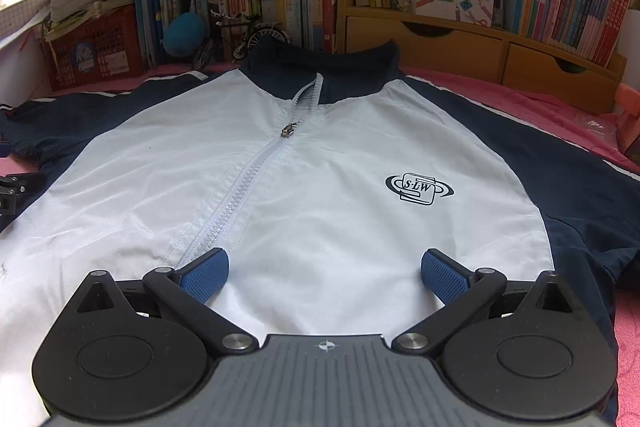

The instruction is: Fold clothes

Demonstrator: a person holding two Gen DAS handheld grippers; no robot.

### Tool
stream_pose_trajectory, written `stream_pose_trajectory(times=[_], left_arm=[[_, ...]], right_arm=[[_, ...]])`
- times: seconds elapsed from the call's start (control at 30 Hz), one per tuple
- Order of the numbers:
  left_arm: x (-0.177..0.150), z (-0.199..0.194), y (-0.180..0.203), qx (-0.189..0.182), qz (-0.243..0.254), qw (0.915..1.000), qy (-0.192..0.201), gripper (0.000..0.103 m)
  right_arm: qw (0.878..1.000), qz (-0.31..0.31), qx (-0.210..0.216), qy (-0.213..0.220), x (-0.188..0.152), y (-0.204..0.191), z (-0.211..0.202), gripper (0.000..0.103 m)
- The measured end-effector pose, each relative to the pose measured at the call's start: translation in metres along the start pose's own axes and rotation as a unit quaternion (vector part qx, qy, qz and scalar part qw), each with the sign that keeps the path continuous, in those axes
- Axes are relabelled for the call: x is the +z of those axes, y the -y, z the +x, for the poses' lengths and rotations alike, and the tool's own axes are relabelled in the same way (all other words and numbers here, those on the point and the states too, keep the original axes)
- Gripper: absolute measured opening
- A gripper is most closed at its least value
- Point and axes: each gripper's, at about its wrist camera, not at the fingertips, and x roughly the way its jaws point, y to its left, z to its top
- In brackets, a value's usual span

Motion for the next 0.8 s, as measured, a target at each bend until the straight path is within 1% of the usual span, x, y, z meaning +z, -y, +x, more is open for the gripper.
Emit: stream_pose_trajectory(times=[0.07, 0.1, 0.13, 0.2, 0.23, 0.27, 0.3, 0.37, 0.4, 0.47, 0.53, 0.63, 0.67, 0.7, 0.73, 0.77, 0.8], left_arm=[[0.003, -0.025, -0.007, -0.051, -0.041, 0.9976, 0.023, 0.081], [0.005, -0.039, -0.005, -0.085, -0.053, 0.9944, 0.032, 0.081], [0.005, -0.05, 0.003, -0.113, -0.051, 0.9914, 0.04, 0.082], [0.002, -0.07, 0.029, -0.169, -0.025, 0.984, 0.053, 0.084], [-0.001, -0.072, 0.042, -0.182, -0.003, 0.982, 0.05, 0.086], [-0.004, -0.074, 0.055, -0.195, 0.02, 0.9794, 0.047, 0.087], [-0.009, -0.074, 0.065, -0.199, 0.042, 0.9782, 0.043, 0.087], [-0.023, -0.067, 0.076, -0.173, 0.078, 0.9816, 0.025, 0.087], [-0.032, -0.062, 0.074, -0.156, 0.086, 0.9838, 0.018, 0.087], [-0.049, -0.059, 0.059, -0.124, 0.087, 0.9879, 0.035, 0.094], [-0.058, -0.06, 0.046, -0.082, 0.096, 0.991, 0.045, 0.096], [-0.06, -0.066, 0.034, -0.039, 0.106, 0.993, 0.035, 0.095], [-0.056, -0.068, 0.031, -0.029, 0.102, 0.9939, 0.032, 0.094], [-0.052, -0.071, 0.028, -0.023, 0.095, 0.9947, 0.031, 0.093], [-0.047, -0.074, 0.025, -0.029, 0.082, 0.9957, 0.034, 0.093], [-0.04, -0.078, 0.024, -0.045, 0.064, 0.9962, 0.037, 0.093], [-0.033, -0.083, 0.026, -0.07, 0.044, 0.9958, 0.041, 0.093]], right_arm=[[1.0, 0.0, 0.0, 0.0, 0.0, 0.0, 0.0, 0.103], [1.0, 0.0, 0.0, 0.0, 0.0, 0.0, 0.0, 0.103], [1.0, 0.0, 0.0, 0.0, 0.0, 0.0, 0.0, 0.103], [1.0, -0.001, -0.001, 0.0, 0.0, 0.0, 0.0, 0.103], [1.0, -0.001, -0.002, 0.0, -0.001, 0.0, 0.0, 0.103], [1.0, -0.002, -0.004, 0.0, -0.001, 0.0, 0.0, 0.103], [1.0, -0.011, -0.01, 0.001, -0.003, -0.001, -0.003, 0.103], [0.999, -0.034, -0.024, 0.006, -0.011, 0.003, -0.013, 0.103], [0.998, -0.045, -0.03, 0.01, -0.016, 0.007, -0.019, 0.103], [0.997, -0.059, -0.051, 0.014, -0.029, 0.02, -0.033, 0.103], [0.992, -0.069, -0.1, 0.02, -0.044, 0.042, -0.044, 0.103], [0.977, -0.069, -0.203, 0.012, -0.054, 0.073, -0.054, 0.101], [0.974, -0.051, -0.22, 0.013, -0.053, 0.083, -0.061, 0.096], [0.974, -0.034, -0.222, 0.02, -0.052, 0.089, -0.069, 0.092], [0.977, -0.013, -0.212, 0.037, -0.049, 0.093, -0.08, 0.092], [0.98, 0.001, -0.193, 0.051, -0.047, 0.093, -0.09, 0.092], [0.984, 0.009, -0.164, 0.064, -0.044, 0.089, -0.099, 0.092]])
